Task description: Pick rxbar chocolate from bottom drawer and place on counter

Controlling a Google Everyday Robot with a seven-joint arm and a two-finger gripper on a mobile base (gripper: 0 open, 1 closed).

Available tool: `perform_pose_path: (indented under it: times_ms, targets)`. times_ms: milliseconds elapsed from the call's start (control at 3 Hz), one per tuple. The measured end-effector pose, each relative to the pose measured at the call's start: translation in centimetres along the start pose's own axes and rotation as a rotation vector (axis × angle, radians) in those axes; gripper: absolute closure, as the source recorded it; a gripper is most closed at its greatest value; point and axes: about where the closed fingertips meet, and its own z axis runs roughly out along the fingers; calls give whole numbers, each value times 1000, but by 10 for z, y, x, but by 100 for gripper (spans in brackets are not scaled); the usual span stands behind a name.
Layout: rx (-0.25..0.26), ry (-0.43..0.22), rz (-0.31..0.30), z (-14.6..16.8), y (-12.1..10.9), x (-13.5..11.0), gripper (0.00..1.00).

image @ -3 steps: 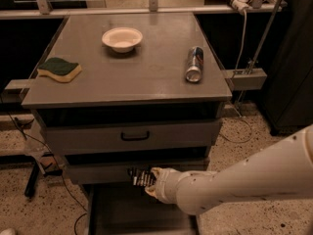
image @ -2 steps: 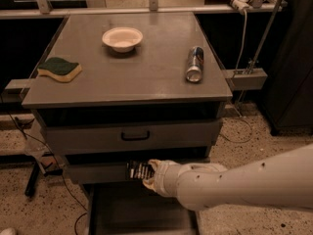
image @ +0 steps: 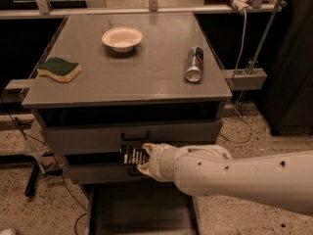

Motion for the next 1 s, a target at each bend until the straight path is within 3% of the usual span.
perform_pose_path:
  times_ms: [1000]
  targets:
    - [87, -3, -93, -48, -49, -23, 100]
